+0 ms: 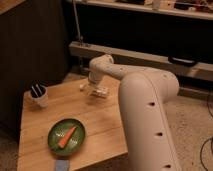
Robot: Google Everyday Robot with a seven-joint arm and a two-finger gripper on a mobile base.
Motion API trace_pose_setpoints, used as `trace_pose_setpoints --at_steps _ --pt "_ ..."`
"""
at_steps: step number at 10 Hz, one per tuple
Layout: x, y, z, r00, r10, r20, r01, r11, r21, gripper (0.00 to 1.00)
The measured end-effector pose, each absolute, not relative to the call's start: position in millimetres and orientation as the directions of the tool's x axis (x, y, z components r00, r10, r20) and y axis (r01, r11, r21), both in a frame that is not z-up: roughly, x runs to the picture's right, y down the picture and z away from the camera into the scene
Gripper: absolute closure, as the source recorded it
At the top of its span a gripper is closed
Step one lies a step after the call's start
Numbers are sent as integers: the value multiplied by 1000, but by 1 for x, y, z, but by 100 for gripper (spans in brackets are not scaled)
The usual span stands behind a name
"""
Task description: Place the bottle in the ceramic bowl
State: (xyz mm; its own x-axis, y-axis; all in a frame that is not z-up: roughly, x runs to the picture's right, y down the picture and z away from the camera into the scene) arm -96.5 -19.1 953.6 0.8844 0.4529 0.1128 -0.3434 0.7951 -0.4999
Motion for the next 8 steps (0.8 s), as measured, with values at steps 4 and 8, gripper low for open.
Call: trace_pose_setpoints --at_steps 4,8 --pt "-97 7 979 885 461 61 -360 763 -537 23" --pt "-100 21 980 874 485 38 -378 726 -575 62"
